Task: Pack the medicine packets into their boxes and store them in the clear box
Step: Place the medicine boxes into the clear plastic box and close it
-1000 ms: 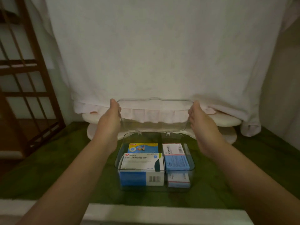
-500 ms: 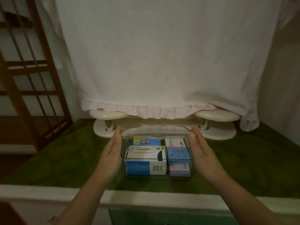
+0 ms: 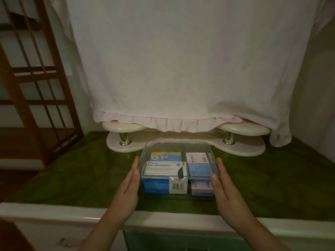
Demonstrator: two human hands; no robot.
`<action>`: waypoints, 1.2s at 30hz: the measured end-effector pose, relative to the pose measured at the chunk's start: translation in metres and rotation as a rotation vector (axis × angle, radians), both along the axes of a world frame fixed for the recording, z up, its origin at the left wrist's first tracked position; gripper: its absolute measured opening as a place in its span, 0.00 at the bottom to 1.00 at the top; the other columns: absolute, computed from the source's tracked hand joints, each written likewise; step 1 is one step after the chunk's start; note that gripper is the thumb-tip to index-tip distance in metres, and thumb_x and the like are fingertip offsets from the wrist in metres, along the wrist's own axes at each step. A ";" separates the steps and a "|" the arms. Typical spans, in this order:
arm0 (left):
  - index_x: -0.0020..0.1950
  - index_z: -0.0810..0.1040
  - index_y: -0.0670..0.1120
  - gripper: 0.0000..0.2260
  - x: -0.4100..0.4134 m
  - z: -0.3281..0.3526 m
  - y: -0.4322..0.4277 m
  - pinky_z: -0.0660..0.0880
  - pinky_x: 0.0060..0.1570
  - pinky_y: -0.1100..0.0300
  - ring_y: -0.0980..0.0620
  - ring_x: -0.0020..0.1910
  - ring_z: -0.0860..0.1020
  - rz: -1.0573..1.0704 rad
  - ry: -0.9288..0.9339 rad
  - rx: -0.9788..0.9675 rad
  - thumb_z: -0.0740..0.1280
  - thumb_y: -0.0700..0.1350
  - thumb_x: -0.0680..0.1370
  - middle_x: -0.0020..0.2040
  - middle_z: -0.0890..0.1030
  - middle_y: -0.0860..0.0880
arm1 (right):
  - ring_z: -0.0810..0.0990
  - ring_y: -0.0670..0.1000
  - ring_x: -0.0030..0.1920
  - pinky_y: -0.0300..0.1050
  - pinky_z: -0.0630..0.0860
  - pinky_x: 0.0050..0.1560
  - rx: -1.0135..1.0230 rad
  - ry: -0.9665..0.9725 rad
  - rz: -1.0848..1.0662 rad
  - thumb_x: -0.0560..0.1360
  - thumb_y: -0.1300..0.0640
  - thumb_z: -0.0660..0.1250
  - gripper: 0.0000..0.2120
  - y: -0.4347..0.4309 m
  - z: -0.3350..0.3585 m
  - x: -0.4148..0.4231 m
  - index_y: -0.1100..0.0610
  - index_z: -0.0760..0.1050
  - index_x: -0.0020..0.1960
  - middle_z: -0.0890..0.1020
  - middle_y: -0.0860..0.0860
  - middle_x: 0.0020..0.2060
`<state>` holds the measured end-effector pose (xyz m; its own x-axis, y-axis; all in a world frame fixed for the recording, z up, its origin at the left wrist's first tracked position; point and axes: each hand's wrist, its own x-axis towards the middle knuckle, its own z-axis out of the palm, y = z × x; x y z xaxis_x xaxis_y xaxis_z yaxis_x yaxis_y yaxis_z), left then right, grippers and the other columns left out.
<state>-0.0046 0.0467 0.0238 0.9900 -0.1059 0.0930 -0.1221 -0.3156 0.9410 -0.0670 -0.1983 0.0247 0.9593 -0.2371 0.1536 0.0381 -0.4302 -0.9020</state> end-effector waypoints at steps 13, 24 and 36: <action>0.76 0.54 0.67 0.22 0.002 -0.001 -0.003 0.55 0.74 0.47 0.50 0.78 0.56 0.056 0.044 -0.046 0.47 0.60 0.81 0.79 0.58 0.58 | 0.68 0.28 0.51 0.27 0.65 0.53 0.138 0.033 -0.045 0.80 0.41 0.52 0.28 0.005 -0.001 0.001 0.39 0.48 0.78 0.68 0.37 0.64; 0.74 0.65 0.57 0.23 0.037 0.002 0.002 0.65 0.66 0.54 0.54 0.67 0.71 0.149 0.180 -0.403 0.53 0.62 0.81 0.72 0.72 0.56 | 0.60 0.51 0.76 0.54 0.59 0.73 0.290 0.046 -0.221 0.81 0.38 0.51 0.27 -0.007 0.018 0.021 0.41 0.55 0.78 0.61 0.44 0.77; 0.55 0.81 0.51 0.15 0.039 0.001 -0.024 0.74 0.62 0.45 0.47 0.52 0.82 0.181 0.345 -0.426 0.60 0.59 0.80 0.46 0.87 0.51 | 0.79 0.56 0.62 0.65 0.73 0.63 0.503 0.167 -0.190 0.67 0.26 0.63 0.36 -0.009 -0.002 0.052 0.40 0.69 0.70 0.79 0.48 0.64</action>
